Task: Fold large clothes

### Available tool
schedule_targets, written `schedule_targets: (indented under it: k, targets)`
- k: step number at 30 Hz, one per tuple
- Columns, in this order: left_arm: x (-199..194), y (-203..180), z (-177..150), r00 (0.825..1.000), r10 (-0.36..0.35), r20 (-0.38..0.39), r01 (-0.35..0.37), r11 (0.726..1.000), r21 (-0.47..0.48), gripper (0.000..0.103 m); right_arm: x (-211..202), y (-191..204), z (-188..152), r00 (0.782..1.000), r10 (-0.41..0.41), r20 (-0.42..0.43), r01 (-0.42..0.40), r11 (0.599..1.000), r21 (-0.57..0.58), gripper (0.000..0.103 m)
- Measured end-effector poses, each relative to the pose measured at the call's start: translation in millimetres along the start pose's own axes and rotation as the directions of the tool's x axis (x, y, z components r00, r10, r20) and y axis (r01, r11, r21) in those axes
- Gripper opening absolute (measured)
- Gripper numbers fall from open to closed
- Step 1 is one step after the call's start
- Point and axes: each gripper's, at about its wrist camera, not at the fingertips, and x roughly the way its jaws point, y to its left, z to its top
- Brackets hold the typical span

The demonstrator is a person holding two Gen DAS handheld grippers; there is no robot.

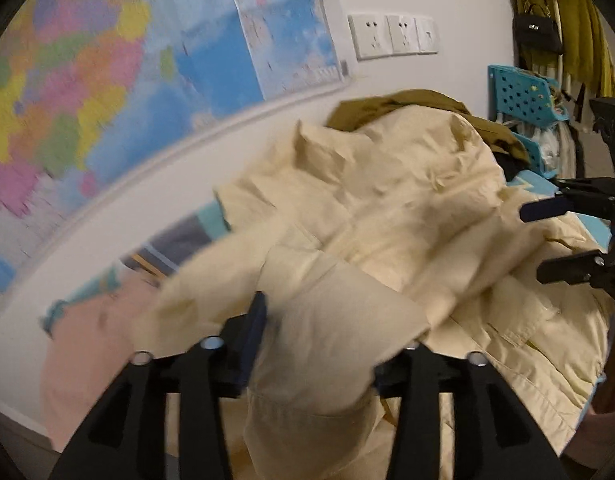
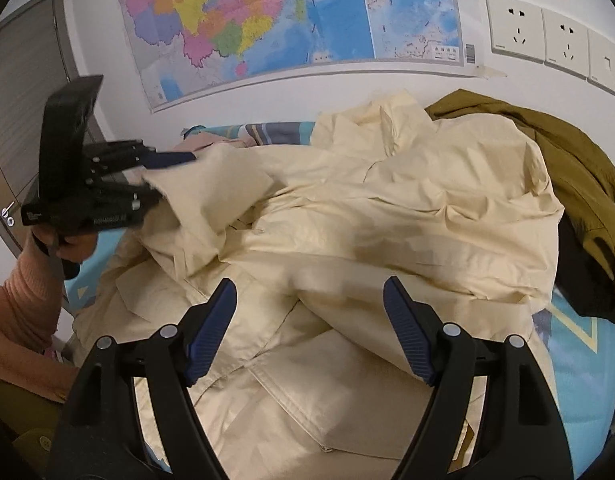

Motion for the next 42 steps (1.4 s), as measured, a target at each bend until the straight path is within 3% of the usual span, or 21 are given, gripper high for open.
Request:
schedule_targets:
  k: [2, 4, 6, 7, 10, 13, 14, 16, 18, 21, 25, 27, 28, 29, 31, 35, 37, 39, 42]
  targets:
    - [-15, 10, -10, 0.997, -0.062, 0.035, 0.064, 0.996, -0.060, 0.068, 4, 1, -1, 1.000, 0.013, -0.004, -0.013, 1.000, -0.002, 0.076]
    - [-41, 27, -18, 0.983, -0.134, 0.125, 0.150, 0.980, -0.132, 0.072, 10, 3, -1, 0.999, 0.031, -0.009, -0.031, 0.999, -0.008, 0.076]
    - [-69, 37, -27, 0.966, -0.123, 0.229, 0.161, 0.975, -0.152, 0.085, 16, 5, -1, 0.999, 0.048, -0.015, -0.048, 0.999, -0.010, 0.076]
    - [-78, 40, -29, 0.961, -0.096, 0.259, 0.140, 0.978, -0.155, 0.097, 20, 8, 0, 0.998, 0.063, -0.018, -0.063, 0.998, -0.012, 0.076]
    - [-86, 36, -31, 0.968, -0.011, 0.249, 0.043, 0.991, -0.127, 0.096, 28, 18, 2, 0.996, 0.093, -0.018, -0.093, 0.995, -0.030, 0.076]
    - [-92, 35, -31, 0.969, -0.002, 0.248, 0.029, 0.994, -0.107, 0.096, 29, 29, 4, 0.991, 0.137, -0.009, -0.137, 0.989, -0.050, 0.076]
    - [-90, 28, -31, 0.969, 0.032, 0.245, -0.013, 0.997, -0.077, 0.096, 29, 31, 5, 0.988, 0.155, -0.005, -0.155, 0.987, -0.047, 0.076]
    - [-80, 8, -30, 0.965, 0.158, 0.207, -0.164, 0.986, 0.012, 0.096, 26, 31, 9, 0.970, 0.241, 0.022, -0.241, 0.971, -0.008, 0.076]
    - [-64, -9, -30, 0.978, 0.146, 0.146, -0.160, 0.983, 0.086, 0.094, 22, 29, 15, 0.951, 0.306, 0.048, -0.308, 0.951, 0.039, 0.076]
    - [-49, -27, -36, 0.981, 0.146, 0.130, -0.164, 0.976, 0.142, 0.094, 23, 36, 27, 0.918, 0.391, 0.065, -0.395, 0.917, 0.060, 0.080]
    - [-38, -38, -41, 0.985, 0.126, 0.118, -0.143, 0.978, 0.150, 0.094, 52, 55, 37, 0.914, 0.405, -0.028, -0.402, 0.913, 0.064, 0.080]
    - [-36, -40, -45, 0.985, 0.130, 0.112, -0.146, 0.978, 0.148, 0.094, 68, 63, 38, 0.903, 0.423, -0.077, -0.418, 0.906, 0.071, 0.072]
    - [-34, -40, -46, 0.987, 0.124, 0.103, -0.138, 0.980, 0.145, 0.094, 74, 67, 39, 0.895, 0.438, -0.090, -0.434, 0.899, 0.054, 0.054]
    - [-33, -41, -49, 0.987, 0.132, 0.094, -0.145, 0.979, 0.145, 0.094, 77, 70, 39, 0.891, 0.446, -0.088, -0.443, 0.895, 0.045, 0.028]
    - [-32, -40, -54, 0.988, 0.136, 0.080, -0.145, 0.981, 0.128, 0.094, 77, 70, 41, 0.898, 0.434, -0.073, -0.433, 0.901, 0.024, 0.013]
    - [-48, -28, -63, 0.987, 0.104, 0.119, -0.113, 0.991, 0.071, 0.093, 64, 52, 48, 0.897, 0.441, -0.006, -0.440, 0.897, 0.048, 0.008]
    - [-59, -15, -71, 0.987, 0.049, 0.155, -0.055, 0.998, 0.032, 0.094, 47, 28, 53, 0.909, 0.410, 0.075, -0.415, 0.907, 0.067, 0.003]
    - [-62, -1, -80, 0.986, 0.032, 0.164, -0.031, 0.999, -0.009, 0.094, 42, -6, 53, 0.916, 0.381, 0.128, -0.398, 0.904, 0.157, 0.001]
    - [-56, 18, -92, 0.990, -0.008, 0.139, 0.018, 0.997, -0.075, 0.094, 50, -46, 39, 0.968, 0.239, 0.075, -0.251, 0.929, 0.272, 0.003]
